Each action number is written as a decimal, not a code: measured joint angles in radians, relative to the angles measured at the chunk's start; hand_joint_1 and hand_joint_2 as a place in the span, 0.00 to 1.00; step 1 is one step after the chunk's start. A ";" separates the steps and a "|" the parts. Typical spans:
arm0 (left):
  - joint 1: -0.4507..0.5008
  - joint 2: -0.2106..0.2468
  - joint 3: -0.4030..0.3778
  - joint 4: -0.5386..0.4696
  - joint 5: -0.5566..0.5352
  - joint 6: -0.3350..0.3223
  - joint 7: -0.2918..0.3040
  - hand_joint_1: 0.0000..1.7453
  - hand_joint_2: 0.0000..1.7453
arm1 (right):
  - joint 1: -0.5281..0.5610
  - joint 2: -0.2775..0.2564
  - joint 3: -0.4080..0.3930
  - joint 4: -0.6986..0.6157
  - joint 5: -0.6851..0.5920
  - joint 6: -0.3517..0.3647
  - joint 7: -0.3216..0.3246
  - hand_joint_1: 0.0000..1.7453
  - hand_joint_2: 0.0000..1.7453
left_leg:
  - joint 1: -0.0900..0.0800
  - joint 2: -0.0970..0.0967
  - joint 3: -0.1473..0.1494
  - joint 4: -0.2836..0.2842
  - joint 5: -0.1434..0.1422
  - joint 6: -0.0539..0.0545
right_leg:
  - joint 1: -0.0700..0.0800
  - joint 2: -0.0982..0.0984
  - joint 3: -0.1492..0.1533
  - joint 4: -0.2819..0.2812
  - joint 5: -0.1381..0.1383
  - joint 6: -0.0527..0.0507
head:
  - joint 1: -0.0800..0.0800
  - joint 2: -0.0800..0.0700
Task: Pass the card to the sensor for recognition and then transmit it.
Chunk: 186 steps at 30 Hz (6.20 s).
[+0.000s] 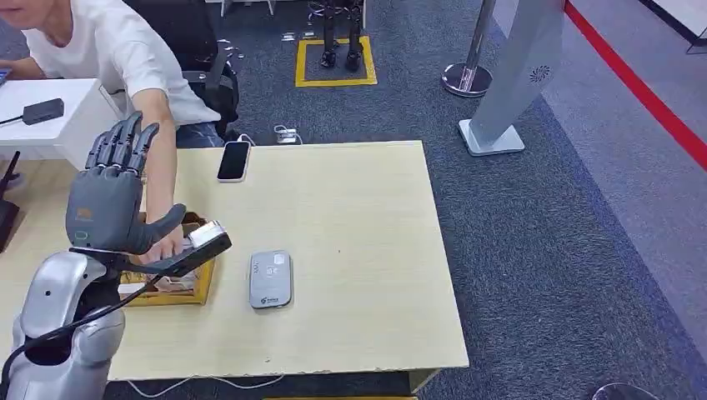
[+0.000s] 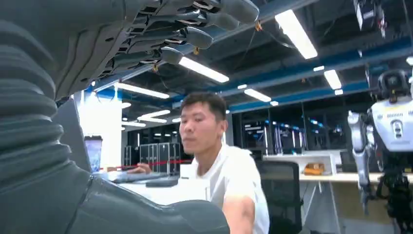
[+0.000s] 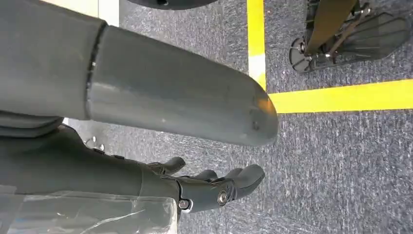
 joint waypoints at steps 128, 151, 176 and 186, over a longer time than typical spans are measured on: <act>0.170 0.119 -0.006 0.045 0.222 -0.119 -0.039 0.00 1.00 | 0.002 0.003 0.000 0.000 -0.009 -0.009 0.011 0.00 0.00 | 0.000 0.000 -0.001 0.000 0.000 0.000 | 0.000 0.000 0.000 0.000 0.000 0.000 | 0.000 0.000; 0.362 0.266 0.021 0.012 0.334 -0.145 0.004 0.00 1.00 | 0.002 0.003 0.000 0.000 0.024 0.000 0.008 0.00 0.00 | 0.000 0.000 -0.001 -0.001 0.000 0.000 | 0.000 0.000 0.000 0.000 -0.001 0.001 | 0.000 0.000; 0.391 0.242 0.029 0.014 0.098 -0.162 0.074 0.00 1.00 | 0.001 0.003 0.000 0.000 0.032 -0.001 0.011 0.00 0.00 | 0.000 0.000 0.000 -0.001 0.000 0.000 | 0.000 0.000 0.000 0.000 -0.001 0.001 | 0.000 0.000; 0.381 0.219 0.029 0.034 0.048 -0.178 0.074 0.00 1.00 | 0.001 0.003 0.000 0.000 0.039 -0.002 0.013 0.00 0.00 | 0.000 0.000 0.000 -0.001 0.000 0.000 | 0.000 0.000 0.000 0.000 -0.001 0.001 | 0.001 0.000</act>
